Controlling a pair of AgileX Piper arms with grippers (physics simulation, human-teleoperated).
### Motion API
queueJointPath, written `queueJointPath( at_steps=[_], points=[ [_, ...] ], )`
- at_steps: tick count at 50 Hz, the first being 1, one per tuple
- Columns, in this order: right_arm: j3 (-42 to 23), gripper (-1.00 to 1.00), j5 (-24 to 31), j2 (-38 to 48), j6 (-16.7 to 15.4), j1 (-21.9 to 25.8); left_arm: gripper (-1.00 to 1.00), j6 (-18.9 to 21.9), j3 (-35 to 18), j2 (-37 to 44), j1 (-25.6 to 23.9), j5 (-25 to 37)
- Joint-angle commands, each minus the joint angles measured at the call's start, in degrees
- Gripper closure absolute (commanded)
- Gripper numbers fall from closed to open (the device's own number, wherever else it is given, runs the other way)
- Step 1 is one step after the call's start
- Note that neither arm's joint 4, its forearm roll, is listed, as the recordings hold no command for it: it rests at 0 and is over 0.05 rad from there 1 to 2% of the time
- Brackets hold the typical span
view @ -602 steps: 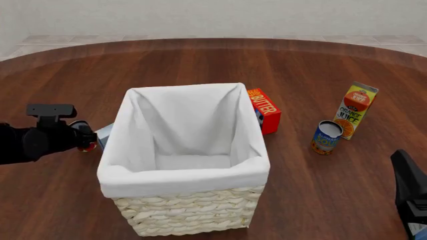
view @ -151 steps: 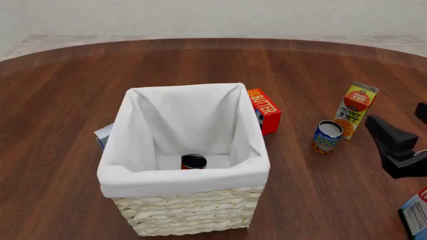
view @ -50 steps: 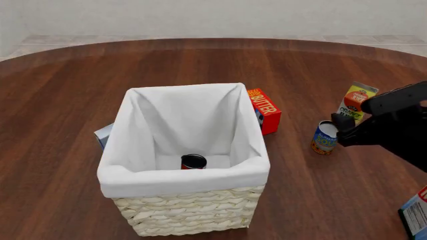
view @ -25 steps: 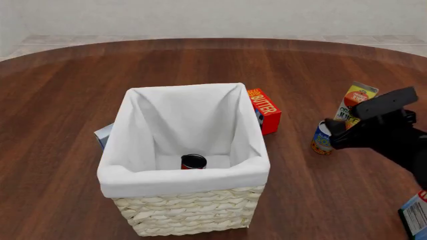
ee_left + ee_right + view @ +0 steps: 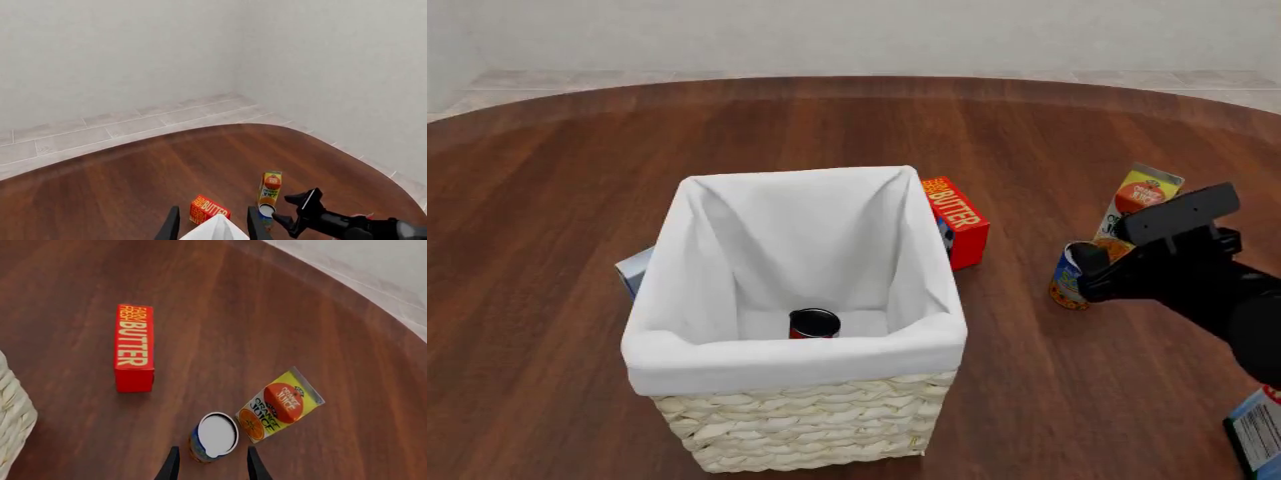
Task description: Pick up the alphabet soup and the tomato sauce, and put them in the basket.
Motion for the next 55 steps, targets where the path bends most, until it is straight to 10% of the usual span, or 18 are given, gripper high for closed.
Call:
queueJointPath(
  at_steps=[1, 55],
  points=[
    [0.11, -1.0, -1.95, 2.58, -0.47, -0.42, -1.0, -0.13, 0.2, -0.15, 0.1, -0.11],
    [-0.53, -1.0, -10.26, 14.91, -1.59, -3.08, -1.0, -1.09, 2.12, -1.02, 0.1, -1.4]
  ],
)
